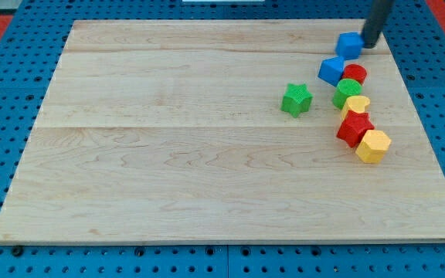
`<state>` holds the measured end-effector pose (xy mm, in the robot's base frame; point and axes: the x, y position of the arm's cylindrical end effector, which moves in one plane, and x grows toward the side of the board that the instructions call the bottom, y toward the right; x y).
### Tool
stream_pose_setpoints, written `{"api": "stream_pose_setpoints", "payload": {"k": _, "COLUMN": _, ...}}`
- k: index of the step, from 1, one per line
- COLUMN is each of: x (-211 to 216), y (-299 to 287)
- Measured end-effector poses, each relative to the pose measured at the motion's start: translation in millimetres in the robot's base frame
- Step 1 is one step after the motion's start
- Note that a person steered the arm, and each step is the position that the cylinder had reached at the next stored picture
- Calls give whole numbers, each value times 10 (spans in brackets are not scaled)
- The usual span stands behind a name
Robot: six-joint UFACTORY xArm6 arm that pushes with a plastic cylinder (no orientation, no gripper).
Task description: Move the red circle along with green circle and blue triangle left a bit
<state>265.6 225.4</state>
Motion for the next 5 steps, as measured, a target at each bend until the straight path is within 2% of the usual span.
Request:
{"api": "stream_pose_setpoints", "payload": {"k": 1, "x": 121, "y": -536}}
{"api": "stream_pose_setpoints", "payload": {"k": 2, "x": 127, "y": -520}}
{"api": "stream_pose_setpoints", "payload": {"k": 3, "x": 23, "y": -55}}
{"api": "stream_pose_setpoints", "payload": {"k": 4, "x": 35, "y": 130}}
{"api": "stream_pose_setpoints", "payload": {"k": 5, "x": 304, "y": 713}}
